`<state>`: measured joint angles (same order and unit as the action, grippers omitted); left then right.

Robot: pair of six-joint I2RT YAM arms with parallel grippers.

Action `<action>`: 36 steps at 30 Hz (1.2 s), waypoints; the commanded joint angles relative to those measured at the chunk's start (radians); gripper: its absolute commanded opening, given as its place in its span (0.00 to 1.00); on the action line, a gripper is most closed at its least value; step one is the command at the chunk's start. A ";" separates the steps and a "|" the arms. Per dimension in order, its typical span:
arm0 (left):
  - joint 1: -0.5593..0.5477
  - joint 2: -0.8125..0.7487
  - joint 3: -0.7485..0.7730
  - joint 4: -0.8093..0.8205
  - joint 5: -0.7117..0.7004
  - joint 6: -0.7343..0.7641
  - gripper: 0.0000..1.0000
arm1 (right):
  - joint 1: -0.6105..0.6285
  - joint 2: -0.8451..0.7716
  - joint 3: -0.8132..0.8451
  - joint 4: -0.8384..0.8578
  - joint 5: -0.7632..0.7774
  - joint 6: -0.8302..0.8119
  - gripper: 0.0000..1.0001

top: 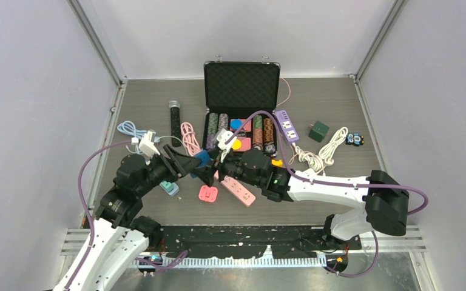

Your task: Insert the plug

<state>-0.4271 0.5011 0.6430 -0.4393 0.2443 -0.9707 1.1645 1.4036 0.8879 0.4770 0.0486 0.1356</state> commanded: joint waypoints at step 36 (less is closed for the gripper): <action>-0.222 1.132 0.884 -0.687 -0.104 0.865 0.00 | -0.282 -0.355 -0.279 -0.691 0.214 0.544 0.80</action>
<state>-0.6434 1.5436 1.4128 -0.9916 0.1741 -0.1871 0.8986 1.0534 0.6205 -0.1978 0.2623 0.6422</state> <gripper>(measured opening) 0.563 0.808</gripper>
